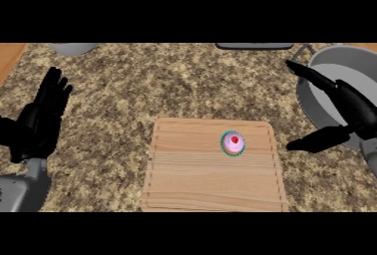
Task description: Pick the cupcake from the cutting board and place it in the pot
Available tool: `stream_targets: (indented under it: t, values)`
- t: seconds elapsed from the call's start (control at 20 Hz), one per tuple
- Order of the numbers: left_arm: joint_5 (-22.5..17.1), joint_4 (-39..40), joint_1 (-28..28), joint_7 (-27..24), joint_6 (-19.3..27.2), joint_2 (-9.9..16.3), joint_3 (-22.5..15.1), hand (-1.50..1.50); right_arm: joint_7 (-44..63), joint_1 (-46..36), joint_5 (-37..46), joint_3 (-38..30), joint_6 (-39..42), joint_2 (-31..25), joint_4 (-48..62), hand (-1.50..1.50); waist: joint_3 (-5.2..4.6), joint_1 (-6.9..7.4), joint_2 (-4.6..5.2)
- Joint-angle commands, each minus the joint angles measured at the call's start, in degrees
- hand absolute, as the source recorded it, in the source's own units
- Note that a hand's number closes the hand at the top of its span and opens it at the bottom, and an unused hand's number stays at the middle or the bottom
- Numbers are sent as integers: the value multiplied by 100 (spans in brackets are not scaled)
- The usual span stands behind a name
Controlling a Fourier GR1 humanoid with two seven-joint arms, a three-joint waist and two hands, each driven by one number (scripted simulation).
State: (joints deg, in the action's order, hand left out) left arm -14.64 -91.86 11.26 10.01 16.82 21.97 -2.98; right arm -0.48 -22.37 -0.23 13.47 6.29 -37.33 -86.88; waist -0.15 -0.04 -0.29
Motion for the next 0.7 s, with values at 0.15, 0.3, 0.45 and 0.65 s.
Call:
stream_targets:
  t: [0.15,0.3,0.45,0.65]
  values:
    - [-30,-155,19,87,-87,116,160,0,1873,-651,403,946,1126,-293,-523,-150,2,83,7]
    - [51,203,373,73,-118,21,121,0,2753,-701,561,1484,1193,237,-945,-150,4,-14,21]
    - [-78,299,178,-60,-314,-21,311,0,3258,-765,534,1447,1476,492,-1048,-150,9,1,22]
    - [64,-28,109,211,-298,-133,328,0,3790,-960,649,1139,1685,1087,-945,-150,13,20,25]
